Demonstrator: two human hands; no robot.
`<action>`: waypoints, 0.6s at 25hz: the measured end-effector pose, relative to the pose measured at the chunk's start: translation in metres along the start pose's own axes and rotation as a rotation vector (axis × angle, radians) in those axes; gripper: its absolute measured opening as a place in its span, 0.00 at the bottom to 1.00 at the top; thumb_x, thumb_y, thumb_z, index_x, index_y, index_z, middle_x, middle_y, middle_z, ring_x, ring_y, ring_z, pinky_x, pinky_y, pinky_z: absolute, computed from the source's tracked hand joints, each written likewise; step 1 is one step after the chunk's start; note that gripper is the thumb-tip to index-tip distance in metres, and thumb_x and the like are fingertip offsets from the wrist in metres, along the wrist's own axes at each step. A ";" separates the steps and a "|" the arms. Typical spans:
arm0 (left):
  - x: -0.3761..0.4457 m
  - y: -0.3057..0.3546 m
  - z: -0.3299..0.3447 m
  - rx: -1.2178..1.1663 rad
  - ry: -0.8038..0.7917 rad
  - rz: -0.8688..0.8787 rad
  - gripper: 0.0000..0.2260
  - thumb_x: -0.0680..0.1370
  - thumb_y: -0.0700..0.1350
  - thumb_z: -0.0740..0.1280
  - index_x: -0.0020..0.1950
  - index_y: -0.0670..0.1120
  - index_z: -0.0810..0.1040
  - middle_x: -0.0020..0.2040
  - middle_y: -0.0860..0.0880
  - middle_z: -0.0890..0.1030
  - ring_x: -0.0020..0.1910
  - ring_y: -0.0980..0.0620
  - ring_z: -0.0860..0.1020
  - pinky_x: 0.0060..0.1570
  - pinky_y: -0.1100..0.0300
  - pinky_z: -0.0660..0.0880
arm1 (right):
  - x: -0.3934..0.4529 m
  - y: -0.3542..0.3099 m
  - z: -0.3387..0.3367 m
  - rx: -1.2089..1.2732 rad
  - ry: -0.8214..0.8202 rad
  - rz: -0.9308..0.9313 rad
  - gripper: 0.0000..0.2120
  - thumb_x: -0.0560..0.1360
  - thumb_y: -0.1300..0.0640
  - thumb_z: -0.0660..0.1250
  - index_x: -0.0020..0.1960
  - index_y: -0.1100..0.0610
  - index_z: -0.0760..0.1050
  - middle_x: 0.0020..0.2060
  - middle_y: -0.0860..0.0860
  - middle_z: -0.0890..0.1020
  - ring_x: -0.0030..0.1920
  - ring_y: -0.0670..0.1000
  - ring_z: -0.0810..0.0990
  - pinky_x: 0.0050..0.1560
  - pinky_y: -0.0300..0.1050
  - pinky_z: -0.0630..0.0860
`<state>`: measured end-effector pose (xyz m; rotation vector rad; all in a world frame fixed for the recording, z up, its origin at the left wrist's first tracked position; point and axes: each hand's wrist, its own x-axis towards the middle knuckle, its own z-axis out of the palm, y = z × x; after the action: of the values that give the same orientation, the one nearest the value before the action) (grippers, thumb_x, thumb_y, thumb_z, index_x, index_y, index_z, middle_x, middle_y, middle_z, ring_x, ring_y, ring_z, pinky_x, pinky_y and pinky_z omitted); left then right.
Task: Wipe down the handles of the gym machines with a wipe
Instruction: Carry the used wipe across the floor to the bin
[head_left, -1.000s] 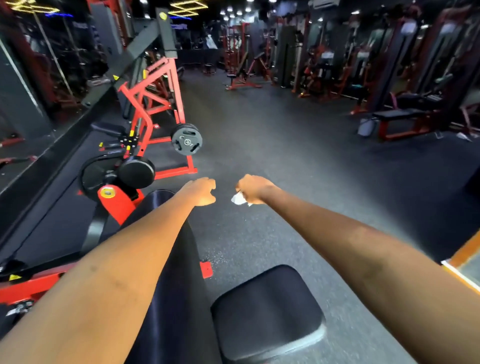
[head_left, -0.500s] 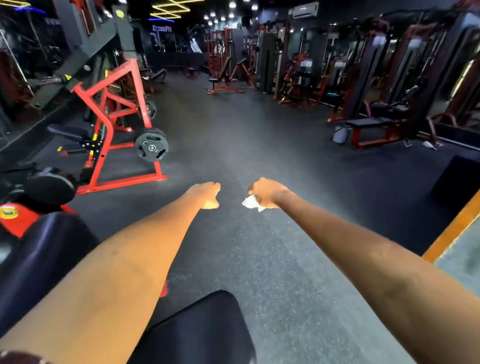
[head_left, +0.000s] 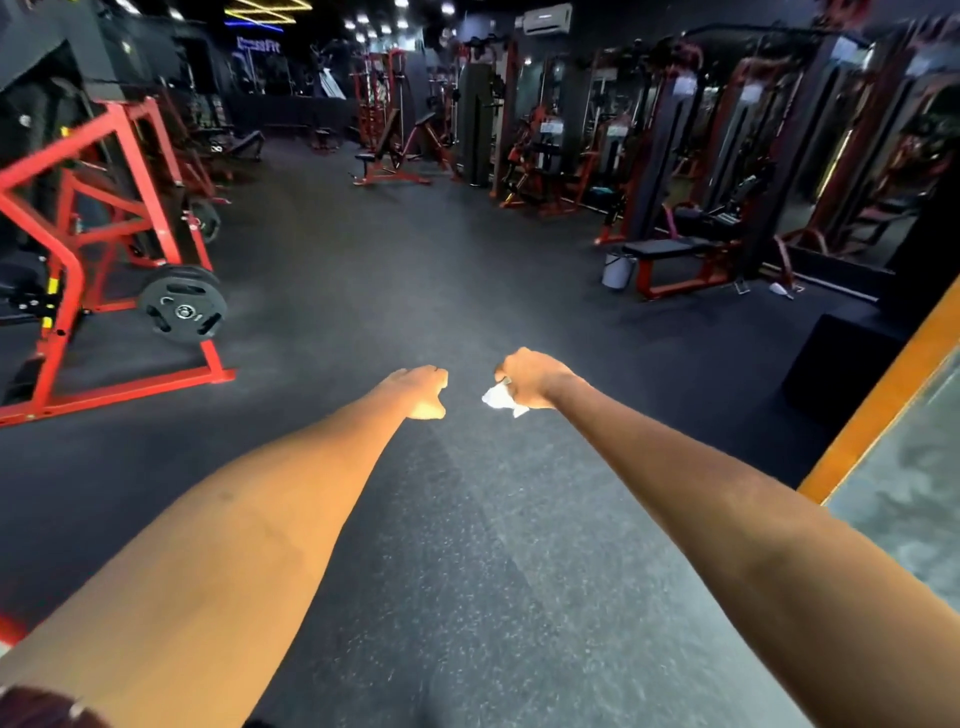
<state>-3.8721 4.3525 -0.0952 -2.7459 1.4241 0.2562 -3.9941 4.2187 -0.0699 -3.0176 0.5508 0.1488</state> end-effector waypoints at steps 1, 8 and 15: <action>0.028 0.008 0.000 0.015 -0.005 0.009 0.23 0.78 0.45 0.63 0.72 0.45 0.64 0.69 0.47 0.68 0.67 0.45 0.69 0.59 0.57 0.66 | 0.016 0.021 0.000 -0.009 -0.010 0.010 0.12 0.74 0.60 0.60 0.55 0.62 0.77 0.49 0.60 0.80 0.49 0.60 0.80 0.41 0.44 0.71; 0.229 0.044 -0.033 -0.015 -0.001 0.060 0.22 0.78 0.45 0.63 0.71 0.45 0.65 0.69 0.48 0.68 0.67 0.46 0.68 0.60 0.56 0.65 | 0.152 0.161 -0.029 -0.026 -0.007 0.099 0.10 0.74 0.59 0.61 0.51 0.62 0.78 0.47 0.58 0.80 0.47 0.59 0.79 0.39 0.43 0.70; 0.431 0.076 -0.071 0.035 0.065 0.036 0.19 0.78 0.42 0.60 0.69 0.43 0.67 0.68 0.47 0.70 0.67 0.45 0.69 0.66 0.55 0.62 | 0.303 0.297 -0.050 -0.012 0.032 0.128 0.14 0.73 0.65 0.58 0.53 0.59 0.78 0.51 0.58 0.79 0.51 0.60 0.78 0.40 0.43 0.69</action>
<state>-3.6817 3.9526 -0.0920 -2.7274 1.4790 0.1426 -3.8129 3.8315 -0.0686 -3.0010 0.7489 0.1111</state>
